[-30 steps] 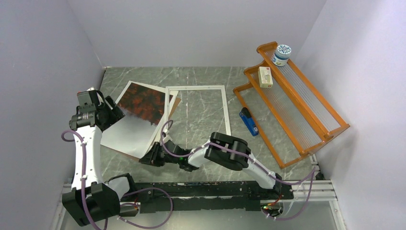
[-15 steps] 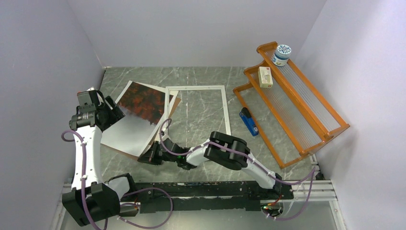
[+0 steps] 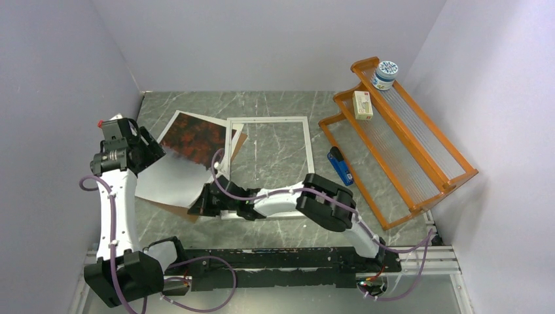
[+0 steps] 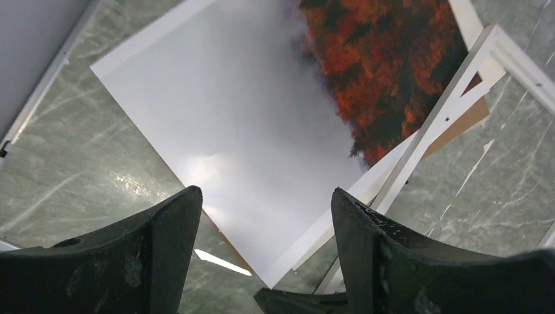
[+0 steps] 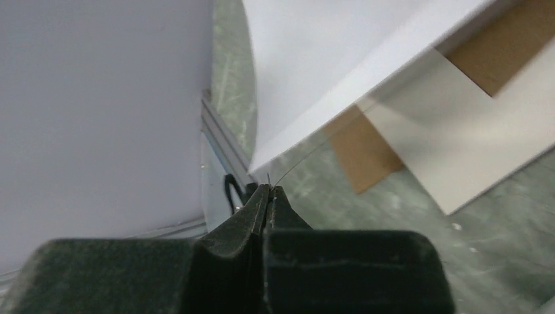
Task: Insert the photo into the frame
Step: Pick up the photo frame item at the center of the board.
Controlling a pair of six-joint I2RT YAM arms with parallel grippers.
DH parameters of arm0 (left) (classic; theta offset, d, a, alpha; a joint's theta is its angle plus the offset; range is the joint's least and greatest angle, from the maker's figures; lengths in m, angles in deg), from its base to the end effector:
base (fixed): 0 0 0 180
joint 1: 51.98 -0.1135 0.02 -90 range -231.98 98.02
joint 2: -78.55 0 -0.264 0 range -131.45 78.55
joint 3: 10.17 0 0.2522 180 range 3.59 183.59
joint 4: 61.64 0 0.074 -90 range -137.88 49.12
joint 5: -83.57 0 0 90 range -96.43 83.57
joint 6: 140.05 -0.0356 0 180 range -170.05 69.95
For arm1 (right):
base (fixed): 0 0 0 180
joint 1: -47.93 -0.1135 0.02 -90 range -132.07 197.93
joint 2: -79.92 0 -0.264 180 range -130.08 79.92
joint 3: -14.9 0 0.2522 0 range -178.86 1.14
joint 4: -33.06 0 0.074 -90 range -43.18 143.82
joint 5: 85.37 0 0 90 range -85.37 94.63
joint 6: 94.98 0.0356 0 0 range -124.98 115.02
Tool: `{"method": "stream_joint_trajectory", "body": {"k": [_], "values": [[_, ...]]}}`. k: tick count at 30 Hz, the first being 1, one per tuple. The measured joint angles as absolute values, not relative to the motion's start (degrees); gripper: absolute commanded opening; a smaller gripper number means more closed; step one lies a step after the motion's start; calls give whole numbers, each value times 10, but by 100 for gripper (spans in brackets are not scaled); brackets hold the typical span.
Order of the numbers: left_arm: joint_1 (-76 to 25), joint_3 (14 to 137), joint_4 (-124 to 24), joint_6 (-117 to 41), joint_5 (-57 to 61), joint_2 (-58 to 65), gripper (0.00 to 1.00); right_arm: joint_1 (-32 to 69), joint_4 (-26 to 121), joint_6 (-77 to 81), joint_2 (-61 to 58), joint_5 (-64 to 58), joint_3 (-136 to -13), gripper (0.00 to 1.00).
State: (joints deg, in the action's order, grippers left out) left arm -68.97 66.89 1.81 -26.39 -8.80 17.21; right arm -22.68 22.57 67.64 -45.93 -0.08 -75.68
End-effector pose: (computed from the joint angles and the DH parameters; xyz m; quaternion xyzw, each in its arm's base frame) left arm 0.2003 0.0627 0.3324 -0.3309 0.8719 -0.0017 0.3610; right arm 0.1566 0.4537 0.1360 -0.0074 0.8419 0.5219 0.1370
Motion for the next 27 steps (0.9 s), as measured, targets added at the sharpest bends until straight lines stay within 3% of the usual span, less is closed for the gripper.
{"method": "stream_joint_trajectory", "body": {"k": [20,27], "values": [[-690,700,31,-264,-139,164,79,-211,464,591,-429,-71,-886,0],[-690,702,31,-264,-139,162,80,-210,478,577,-429,-140,-916,0]]}}
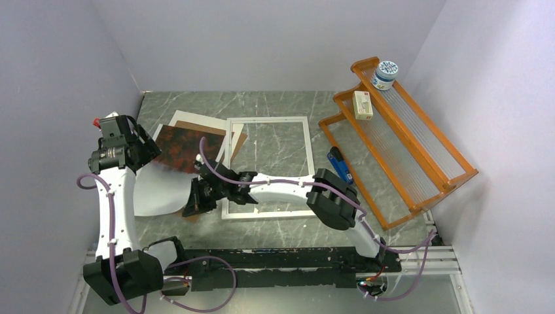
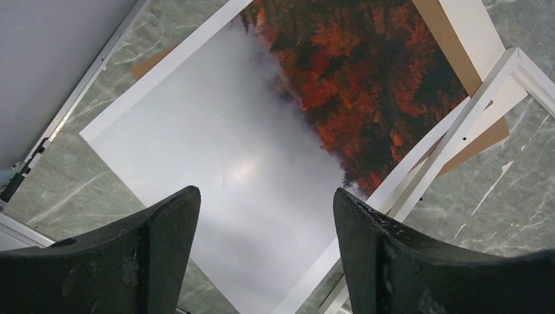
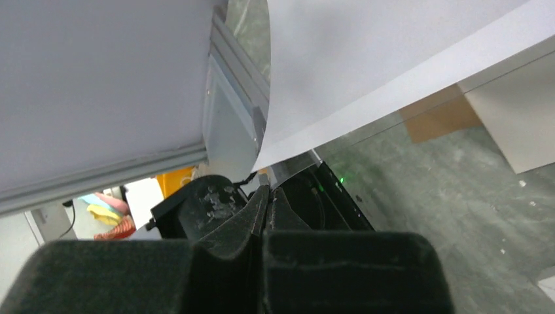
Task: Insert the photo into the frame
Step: Pick up the photo frame item at the center of the board.
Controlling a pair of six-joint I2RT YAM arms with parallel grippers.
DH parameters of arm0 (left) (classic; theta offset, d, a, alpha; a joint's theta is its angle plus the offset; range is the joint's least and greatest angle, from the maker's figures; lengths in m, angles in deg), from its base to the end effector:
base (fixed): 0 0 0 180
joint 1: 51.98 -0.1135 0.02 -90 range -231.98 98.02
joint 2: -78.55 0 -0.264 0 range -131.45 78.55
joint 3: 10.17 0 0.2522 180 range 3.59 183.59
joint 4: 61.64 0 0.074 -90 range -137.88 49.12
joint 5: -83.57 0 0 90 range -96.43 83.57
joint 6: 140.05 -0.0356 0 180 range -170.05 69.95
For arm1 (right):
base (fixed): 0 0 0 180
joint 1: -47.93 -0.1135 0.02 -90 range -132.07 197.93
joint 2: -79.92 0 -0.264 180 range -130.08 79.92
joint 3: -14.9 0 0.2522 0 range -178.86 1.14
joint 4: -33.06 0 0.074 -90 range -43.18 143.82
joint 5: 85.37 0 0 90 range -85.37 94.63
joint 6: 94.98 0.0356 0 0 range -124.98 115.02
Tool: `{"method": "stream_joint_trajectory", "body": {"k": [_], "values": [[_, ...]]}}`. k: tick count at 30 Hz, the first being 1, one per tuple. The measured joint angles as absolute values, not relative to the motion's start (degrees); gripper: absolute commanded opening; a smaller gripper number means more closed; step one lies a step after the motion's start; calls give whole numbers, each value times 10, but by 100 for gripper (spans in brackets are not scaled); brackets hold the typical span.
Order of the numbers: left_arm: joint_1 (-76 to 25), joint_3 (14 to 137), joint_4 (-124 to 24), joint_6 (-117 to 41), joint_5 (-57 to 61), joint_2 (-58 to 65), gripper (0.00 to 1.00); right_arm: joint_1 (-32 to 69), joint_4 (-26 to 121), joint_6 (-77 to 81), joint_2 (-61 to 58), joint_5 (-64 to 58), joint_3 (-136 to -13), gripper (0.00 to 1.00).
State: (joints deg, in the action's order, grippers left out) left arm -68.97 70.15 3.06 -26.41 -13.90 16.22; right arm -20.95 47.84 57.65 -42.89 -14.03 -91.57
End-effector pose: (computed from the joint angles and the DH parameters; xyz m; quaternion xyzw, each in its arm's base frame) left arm 0.2016 0.0664 0.3456 -0.3445 0.8615 0.0391 0.3710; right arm 0.1686 0.4680 0.2088 -0.1264 0.8537 0.5002 0.0704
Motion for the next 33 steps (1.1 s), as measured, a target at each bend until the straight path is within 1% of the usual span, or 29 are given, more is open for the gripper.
{"method": "stream_joint_trajectory", "body": {"k": [8,12,17,21,26,33], "values": [[-690,701,30,-264,-138,162,79,-210,496,553,-440,-200,-906,0],[-690,700,30,-264,-138,161,79,-208,553,509,-450,-200,-915,0],[-690,694,30,-263,-135,161,79,-192,637,444,-460,-199,-966,0],[-690,694,29,-263,-124,161,78,-167,652,414,-445,-197,-971,0],[-690,679,21,-258,-88,160,76,-121,655,390,-370,-183,-876,0],[-690,622,-8,-226,6,153,71,-69,648,370,-234,-175,-701,0]]}}
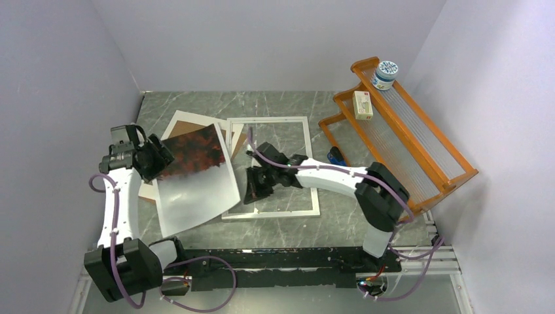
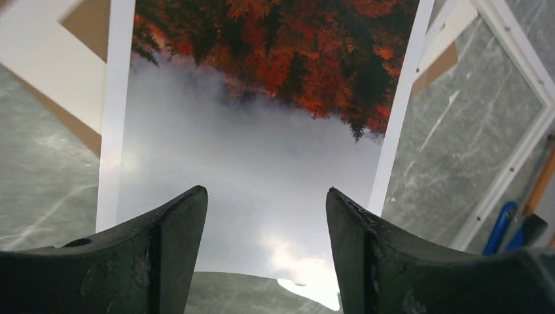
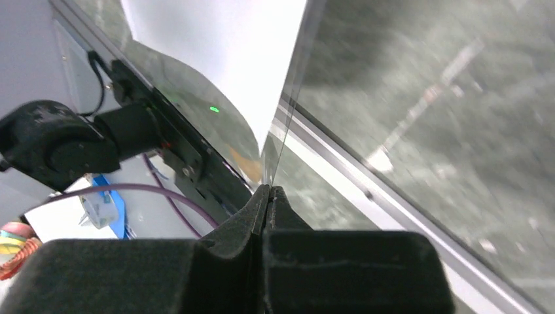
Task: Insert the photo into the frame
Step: Pick up the photo frame item at the center of the board.
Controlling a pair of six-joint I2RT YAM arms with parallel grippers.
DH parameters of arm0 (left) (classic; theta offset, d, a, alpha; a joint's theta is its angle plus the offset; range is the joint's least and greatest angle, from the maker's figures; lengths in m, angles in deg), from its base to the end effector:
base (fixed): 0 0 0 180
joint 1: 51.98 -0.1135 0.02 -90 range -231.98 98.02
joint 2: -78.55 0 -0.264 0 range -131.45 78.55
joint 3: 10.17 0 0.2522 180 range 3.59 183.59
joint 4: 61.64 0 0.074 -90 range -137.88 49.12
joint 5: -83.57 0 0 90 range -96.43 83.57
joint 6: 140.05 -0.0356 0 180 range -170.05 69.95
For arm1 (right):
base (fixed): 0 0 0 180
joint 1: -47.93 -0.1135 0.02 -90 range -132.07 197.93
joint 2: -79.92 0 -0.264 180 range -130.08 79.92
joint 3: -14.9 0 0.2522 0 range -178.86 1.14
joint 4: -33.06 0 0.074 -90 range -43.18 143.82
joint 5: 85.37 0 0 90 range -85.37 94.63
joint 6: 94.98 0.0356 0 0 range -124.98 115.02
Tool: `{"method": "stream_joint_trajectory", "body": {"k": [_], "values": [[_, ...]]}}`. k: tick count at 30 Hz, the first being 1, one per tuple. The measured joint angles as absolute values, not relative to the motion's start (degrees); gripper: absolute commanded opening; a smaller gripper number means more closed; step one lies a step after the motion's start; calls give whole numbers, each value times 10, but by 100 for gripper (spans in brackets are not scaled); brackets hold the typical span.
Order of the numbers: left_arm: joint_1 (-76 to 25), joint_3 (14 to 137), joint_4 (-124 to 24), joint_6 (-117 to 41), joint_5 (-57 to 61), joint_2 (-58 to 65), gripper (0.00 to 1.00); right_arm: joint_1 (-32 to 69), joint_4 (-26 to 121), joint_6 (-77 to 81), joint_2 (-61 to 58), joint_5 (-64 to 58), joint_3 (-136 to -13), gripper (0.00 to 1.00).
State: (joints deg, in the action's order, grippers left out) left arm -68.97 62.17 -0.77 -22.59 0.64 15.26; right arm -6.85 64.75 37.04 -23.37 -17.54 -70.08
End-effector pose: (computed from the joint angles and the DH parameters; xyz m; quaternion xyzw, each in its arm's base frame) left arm 0.2097 0.0595 0.3031 -0.3381 0.8808 -0.0878 0.3198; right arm 0.2133 0.3254 0.2093 -0.1678 0.9091 0.3709 0.0877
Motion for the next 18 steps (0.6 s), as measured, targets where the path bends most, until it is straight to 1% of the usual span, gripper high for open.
{"method": "stream_joint_trajectory", "body": {"k": [6,8,10,13,16,18], "values": [[-690,562,-52,-190,75,121,67,-33,638,369,-149,-169,-573,0],[-689,540,-68,-178,89,109,66,-21,630,368,-138,-166,-544,12],[-688,518,-82,-167,95,95,62,-12,630,366,-138,-158,-532,25],[-687,494,-93,-147,95,76,61,-4,625,363,-138,-138,-529,35],[-685,480,-102,-133,83,75,62,-1,612,355,-138,-119,-530,42],[-685,471,-109,-127,74,75,61,1,604,351,-139,-109,-534,45]]}}
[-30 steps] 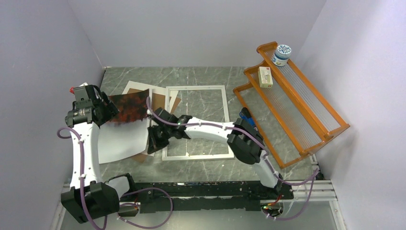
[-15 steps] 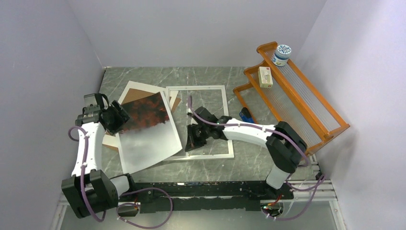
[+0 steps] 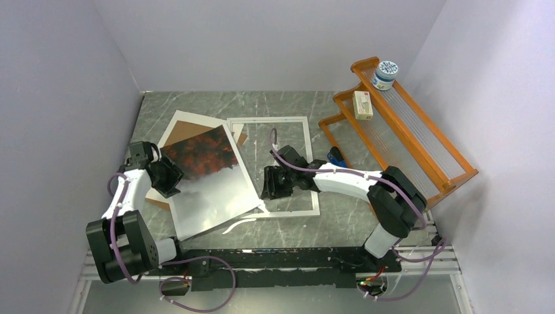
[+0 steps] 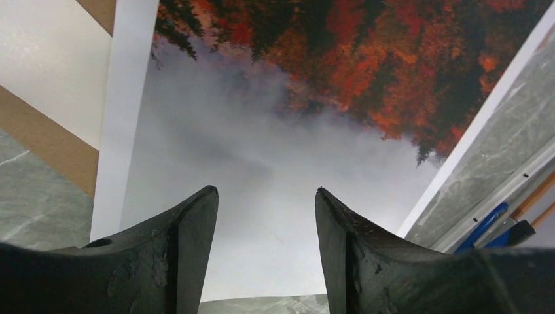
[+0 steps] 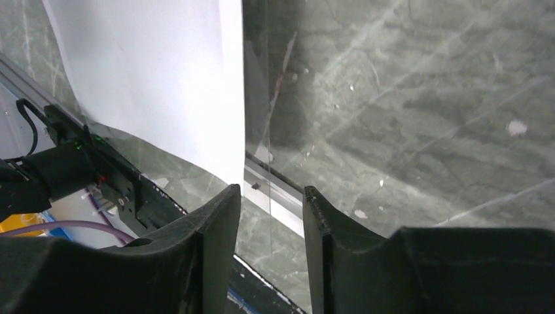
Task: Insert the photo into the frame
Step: Pick up the photo frame item at the center of the board.
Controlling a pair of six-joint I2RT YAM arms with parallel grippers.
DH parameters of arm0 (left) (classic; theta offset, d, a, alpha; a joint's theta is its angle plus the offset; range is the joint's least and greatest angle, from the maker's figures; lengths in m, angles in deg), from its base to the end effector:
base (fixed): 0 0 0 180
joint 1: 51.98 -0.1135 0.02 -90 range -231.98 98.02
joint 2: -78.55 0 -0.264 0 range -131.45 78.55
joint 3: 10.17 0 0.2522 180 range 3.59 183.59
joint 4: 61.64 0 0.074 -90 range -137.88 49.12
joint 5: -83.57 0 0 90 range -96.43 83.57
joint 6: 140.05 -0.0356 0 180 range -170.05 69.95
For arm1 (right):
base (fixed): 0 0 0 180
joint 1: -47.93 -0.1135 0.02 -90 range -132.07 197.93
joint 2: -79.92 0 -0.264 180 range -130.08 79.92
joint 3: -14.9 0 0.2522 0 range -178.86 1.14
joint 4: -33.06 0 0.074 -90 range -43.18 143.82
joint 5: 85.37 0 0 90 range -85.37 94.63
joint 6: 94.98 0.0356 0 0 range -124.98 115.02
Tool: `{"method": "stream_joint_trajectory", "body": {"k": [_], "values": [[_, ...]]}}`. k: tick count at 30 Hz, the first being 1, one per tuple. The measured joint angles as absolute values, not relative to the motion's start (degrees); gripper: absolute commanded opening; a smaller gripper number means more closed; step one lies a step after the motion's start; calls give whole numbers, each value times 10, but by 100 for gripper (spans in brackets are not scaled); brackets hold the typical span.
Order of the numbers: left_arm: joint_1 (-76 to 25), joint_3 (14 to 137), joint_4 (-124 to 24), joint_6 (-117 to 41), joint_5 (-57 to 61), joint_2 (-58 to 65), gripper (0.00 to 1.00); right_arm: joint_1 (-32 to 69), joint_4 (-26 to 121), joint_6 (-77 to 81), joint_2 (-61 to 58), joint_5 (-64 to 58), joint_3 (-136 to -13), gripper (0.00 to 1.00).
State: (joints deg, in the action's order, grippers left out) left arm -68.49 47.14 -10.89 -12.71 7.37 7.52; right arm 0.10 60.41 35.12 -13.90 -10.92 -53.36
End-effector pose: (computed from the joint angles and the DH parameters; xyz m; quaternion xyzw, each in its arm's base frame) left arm 0.2191 0.0561 0.2054 -0.4148 0.8753 -0.1549 0.1946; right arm 0.2147 0.2513 0.1817 -0.1062 0.9343 0.3111 0.1378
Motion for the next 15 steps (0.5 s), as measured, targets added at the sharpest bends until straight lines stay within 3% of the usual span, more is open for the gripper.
{"method": "stream_joint_trajectory", "body": {"k": [2,6,15], "values": [[-684,462,-114,-123,65,75,61,3,594,348,-142,-104,-540,44],[-684,446,-118,-116,51,75,61,17,572,341,-167,-104,-565,28],[-684,425,-122,-105,32,75,60,39,555,324,-266,-120,-643,27]]}}
